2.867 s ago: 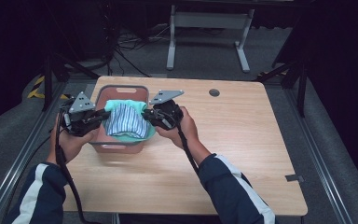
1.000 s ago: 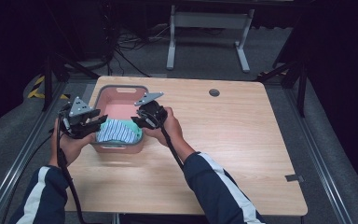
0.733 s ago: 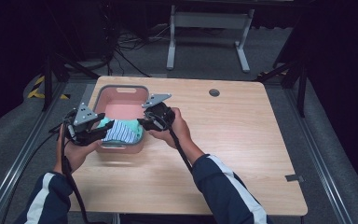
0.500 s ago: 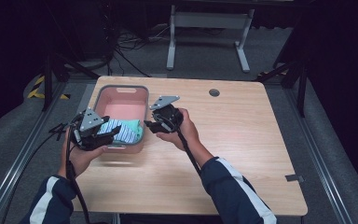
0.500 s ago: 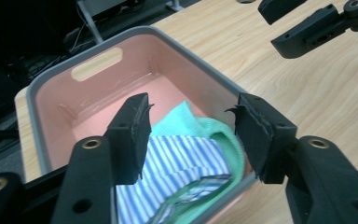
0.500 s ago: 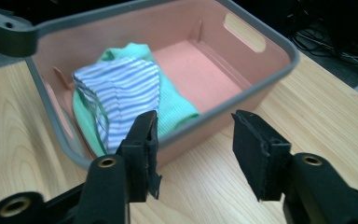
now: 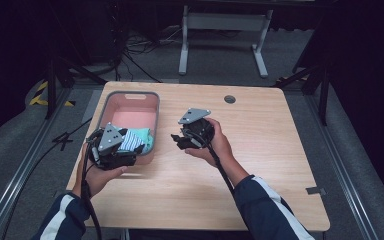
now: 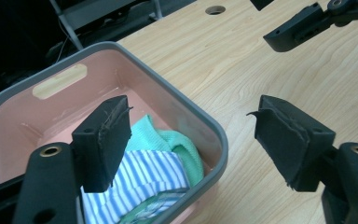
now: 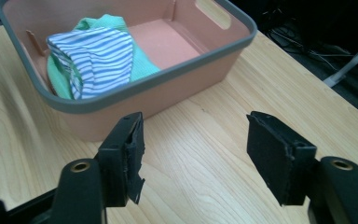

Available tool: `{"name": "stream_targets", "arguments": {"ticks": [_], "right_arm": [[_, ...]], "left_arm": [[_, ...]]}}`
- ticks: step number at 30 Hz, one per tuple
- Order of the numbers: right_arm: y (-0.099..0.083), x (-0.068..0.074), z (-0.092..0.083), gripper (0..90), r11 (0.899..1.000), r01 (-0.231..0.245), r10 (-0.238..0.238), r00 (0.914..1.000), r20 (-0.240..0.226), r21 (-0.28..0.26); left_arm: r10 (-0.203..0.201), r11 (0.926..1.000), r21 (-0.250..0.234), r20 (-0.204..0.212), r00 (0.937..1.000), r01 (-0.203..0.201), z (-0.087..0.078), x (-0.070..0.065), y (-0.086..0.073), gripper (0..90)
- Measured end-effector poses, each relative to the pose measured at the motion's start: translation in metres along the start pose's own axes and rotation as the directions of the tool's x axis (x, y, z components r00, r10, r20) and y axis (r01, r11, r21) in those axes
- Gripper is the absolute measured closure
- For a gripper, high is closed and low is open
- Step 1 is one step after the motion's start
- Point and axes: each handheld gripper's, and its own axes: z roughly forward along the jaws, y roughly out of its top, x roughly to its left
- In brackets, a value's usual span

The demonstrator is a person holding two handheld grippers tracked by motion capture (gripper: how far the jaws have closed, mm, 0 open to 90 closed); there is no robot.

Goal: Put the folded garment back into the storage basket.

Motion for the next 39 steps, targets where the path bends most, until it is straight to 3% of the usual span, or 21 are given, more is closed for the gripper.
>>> {"name": "stream_targets", "arguments": {"ticks": [10, 14, 18, 24, 29, 32, 39], "right_arm": [[-0.018, -0.013, -0.015, 23.6, 0.999, -0.018, 0.017, 0.9998, 0.007, 0.040], [-0.026, -0.016, -0.022, 23.3, 0.999, 0.001, -0.001, 0.9999, 0.017, 0.043], [-0.033, -0.016, -0.025, 23.1, 0.997, 0.019, -0.021, 0.9992, 0.034, 0.072], [-0.047, -0.018, -0.035, 23.4, 0.995, 0.038, -0.043, 0.9978, 0.050, 0.096], [-0.057, -0.020, -0.044, 23.8, 0.994, 0.044, -0.051, 0.9968, 0.062, 0.103], [-0.064, -0.021, -0.050, 24.2, 0.994, 0.037, -0.044, 0.9972, 0.060, 0.106], [-0.084, -0.023, -0.060, 24.0, 0.991, 0.026, -0.035, 0.9971, 0.067, 0.129]], "left_arm": [[0.040, 0.9984, 0.039, 0.049, 0.9980, -0.041, 0.010, -0.016, 0.000, 20.3], [0.087, 0.9945, 0.054, 0.069, 0.9939, -0.090, 0.014, -0.026, 0.000, 16.9], [0.106, 0.9920, 0.060, 0.081, 0.9911, -0.111, 0.018, -0.034, 0.000, 17.3], [0.166, 0.9821, 0.073, 0.100, 0.9810, -0.174, 0.024, -0.051, 0.000, 18.5], [0.186, 0.9769, 0.081, 0.132, 0.9736, -0.198, 0.030, -0.064, -0.002, 19.7], [0.215, 0.9687, 0.092, 0.157, 0.9640, -0.231, 0.034, -0.071, -0.003, 19.5], [0.241, 0.9581, 0.109, 0.195, 0.9508, -0.265, 0.044, -0.084, -0.009, 18.9]]}}
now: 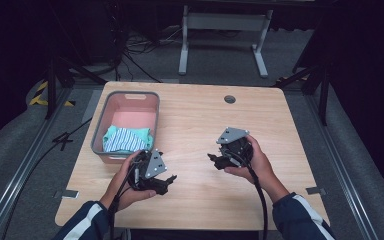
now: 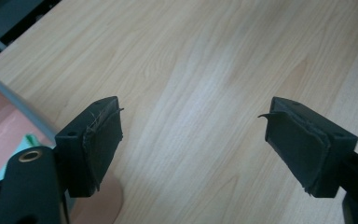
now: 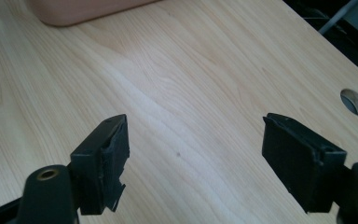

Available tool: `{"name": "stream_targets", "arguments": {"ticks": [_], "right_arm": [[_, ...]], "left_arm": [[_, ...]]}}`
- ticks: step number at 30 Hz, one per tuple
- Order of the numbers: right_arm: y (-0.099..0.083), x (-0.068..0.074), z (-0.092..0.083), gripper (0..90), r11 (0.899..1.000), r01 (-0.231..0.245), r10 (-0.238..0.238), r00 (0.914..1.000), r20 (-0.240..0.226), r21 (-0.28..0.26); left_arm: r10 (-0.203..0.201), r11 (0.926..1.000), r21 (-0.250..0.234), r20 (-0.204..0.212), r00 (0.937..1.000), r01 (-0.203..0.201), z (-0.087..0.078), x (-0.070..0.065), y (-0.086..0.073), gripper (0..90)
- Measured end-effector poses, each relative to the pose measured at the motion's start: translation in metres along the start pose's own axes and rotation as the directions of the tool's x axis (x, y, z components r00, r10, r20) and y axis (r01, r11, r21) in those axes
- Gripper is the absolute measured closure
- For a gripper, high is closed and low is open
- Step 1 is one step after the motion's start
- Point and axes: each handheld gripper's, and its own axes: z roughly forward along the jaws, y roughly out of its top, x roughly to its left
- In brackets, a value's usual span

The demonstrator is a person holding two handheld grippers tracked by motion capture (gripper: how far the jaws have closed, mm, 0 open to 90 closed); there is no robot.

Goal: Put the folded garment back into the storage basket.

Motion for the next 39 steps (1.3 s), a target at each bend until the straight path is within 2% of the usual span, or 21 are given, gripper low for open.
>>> {"name": "stream_targets", "arguments": {"ticks": [12, 18, 23, 24, 31, 35, 36, 39], "right_arm": [[-0.043, -0.007, -0.017, 23.8, 1.000, -0.016, 0.015, 0.9993, 0.033, 0.014], [-0.072, -0.010, -0.025, 23.8, 0.999, -0.039, 0.038, 0.9981, 0.048, 0.027], [-0.097, -0.013, -0.030, 23.8, 0.998, -0.058, 0.056, 0.9971, 0.051, 0.032], [-0.097, -0.013, -0.030, 23.8, 0.998, -0.058, 0.056, 0.9971, 0.051, 0.032], [-0.133, -0.017, -0.037, 23.8, 0.993, -0.112, 0.109, 0.9919, 0.065, 0.038], [-0.153, -0.019, -0.040, 23.7, 0.987, -0.156, 0.153, 0.9861, 0.064, 0.039], [-0.156, -0.019, -0.041, 23.6, 0.986, -0.163, 0.160, 0.9851, 0.063, 0.040], [-0.169, -0.019, -0.044, 23.6, 0.979, -0.199, 0.196, 0.9786, 0.063, 0.035]], "left_arm": [[0.045, 0.9973, 0.056, 0.054, 0.9975, -0.048, 0.024, -0.015, -0.009, 18.8], [0.051, 0.9943, 0.089, 0.088, 0.9949, -0.058, 0.033, -0.017, -0.019, 18.7], [0.046, 0.9939, 0.095, 0.121, 0.9915, -0.058, 0.037, -0.017, -0.027, 18.4], [0.046, 0.9939, 0.095, 0.121, 0.9915, -0.058, 0.037, -0.017, -0.027, 18.1], [0.036, 0.9929, 0.106, 0.160, 0.9865, -0.054, 0.041, -0.017, -0.039, 17.8], [0.044, 0.9924, 0.106, 0.178, 0.9831, -0.064, 0.043, -0.015, -0.046, 17.9], [0.037, 0.9914, 0.116, 0.190, 0.9810, -0.060, 0.044, -0.014, -0.049, 17.9], [0.004, 0.9942, 0.104, 0.214, 0.9769, -0.027, 0.045, -0.009, -0.053, 17.2]]}}
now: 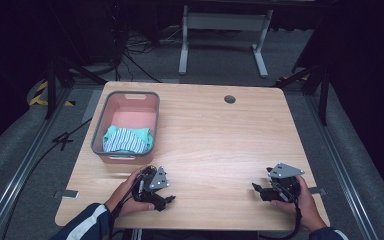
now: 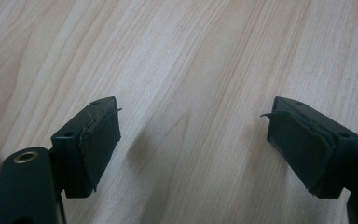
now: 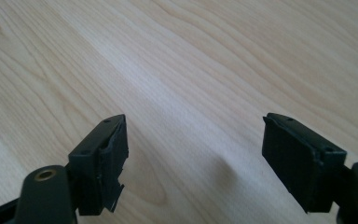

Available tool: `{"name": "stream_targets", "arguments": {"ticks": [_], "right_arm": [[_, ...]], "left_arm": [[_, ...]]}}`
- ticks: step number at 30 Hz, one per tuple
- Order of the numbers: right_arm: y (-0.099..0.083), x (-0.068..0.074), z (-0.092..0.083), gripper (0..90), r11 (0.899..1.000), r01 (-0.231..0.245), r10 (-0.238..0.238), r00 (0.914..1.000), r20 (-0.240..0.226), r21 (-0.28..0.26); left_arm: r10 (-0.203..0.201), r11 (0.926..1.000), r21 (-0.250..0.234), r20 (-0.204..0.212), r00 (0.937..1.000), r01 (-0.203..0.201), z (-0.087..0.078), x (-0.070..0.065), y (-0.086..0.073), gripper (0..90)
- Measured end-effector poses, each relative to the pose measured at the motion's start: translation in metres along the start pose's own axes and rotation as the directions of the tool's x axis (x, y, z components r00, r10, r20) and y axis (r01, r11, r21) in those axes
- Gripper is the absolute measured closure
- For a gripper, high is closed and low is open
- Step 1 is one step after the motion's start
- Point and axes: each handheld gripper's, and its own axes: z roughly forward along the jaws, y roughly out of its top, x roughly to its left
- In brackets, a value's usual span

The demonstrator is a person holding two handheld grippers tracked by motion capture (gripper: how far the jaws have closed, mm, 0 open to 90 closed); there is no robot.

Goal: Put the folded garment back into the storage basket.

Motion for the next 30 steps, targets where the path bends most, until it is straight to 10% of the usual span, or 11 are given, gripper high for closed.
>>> {"name": "stream_targets", "arguments": {"ticks": [7, 16, 30], "right_arm": [[-0.021, -0.005, -0.005, 22.2, 0.999, -0.046, 0.046, 0.9990, 0.000, -0.011], [-0.033, -0.017, -0.004, 16.1, 0.987, -0.155, 0.154, 0.9873, -0.041, -0.036], [-0.033, -0.017, -0.004, 15.8, 0.987, -0.156, 0.154, 0.9872, -0.040, -0.036]], "left_arm": [[-0.096, 0.9925, -0.071, 0.065, 0.9933, 0.100, 0.003, 0.009, -0.014, 15.9], [-0.104, 0.9913, -0.074, 0.062, 0.9926, 0.109, 0.003, 0.008, -0.016, 14.8], [-0.104, 0.9910, -0.078, 0.057, 0.9929, 0.109, 0.003, 0.008, -0.016, 14.7]]}}
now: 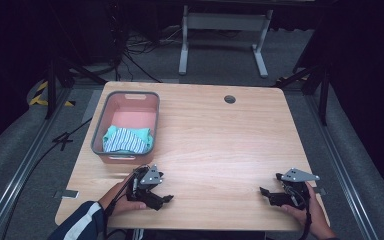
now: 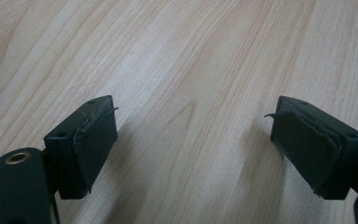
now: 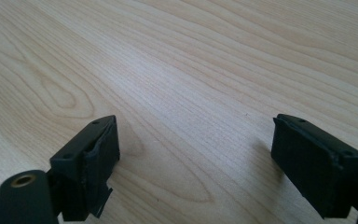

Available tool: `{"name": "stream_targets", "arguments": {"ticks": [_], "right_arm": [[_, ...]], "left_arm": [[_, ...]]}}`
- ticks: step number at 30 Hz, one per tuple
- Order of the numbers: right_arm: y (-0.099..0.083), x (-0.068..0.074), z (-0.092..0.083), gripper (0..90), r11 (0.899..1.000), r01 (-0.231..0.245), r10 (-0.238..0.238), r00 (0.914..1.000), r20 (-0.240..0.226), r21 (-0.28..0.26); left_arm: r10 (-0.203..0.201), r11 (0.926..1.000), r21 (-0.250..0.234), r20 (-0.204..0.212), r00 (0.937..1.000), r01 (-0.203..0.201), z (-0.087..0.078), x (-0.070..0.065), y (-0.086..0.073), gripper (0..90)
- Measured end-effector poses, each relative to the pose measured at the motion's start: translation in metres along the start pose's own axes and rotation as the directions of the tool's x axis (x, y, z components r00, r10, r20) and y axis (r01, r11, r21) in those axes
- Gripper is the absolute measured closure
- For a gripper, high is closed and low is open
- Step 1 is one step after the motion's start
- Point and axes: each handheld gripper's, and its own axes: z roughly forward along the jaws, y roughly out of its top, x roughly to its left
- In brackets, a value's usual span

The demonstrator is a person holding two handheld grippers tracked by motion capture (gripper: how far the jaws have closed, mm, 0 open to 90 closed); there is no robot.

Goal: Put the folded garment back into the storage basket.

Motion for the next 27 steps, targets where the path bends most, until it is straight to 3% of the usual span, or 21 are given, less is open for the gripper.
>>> {"name": "stream_targets", "arguments": {"ticks": [27], "right_arm": [[-0.0001, 0.0002, 0.0000, 15.8, 1.000, -0.002, 0.002, 1.0000, 0.002, 0.000]], "left_arm": [[-0.007, 0.9999, 0.011, -0.001, 1.0000, 0.007, 0.0027, 0.0003, 0.0022, 9.9]]}}
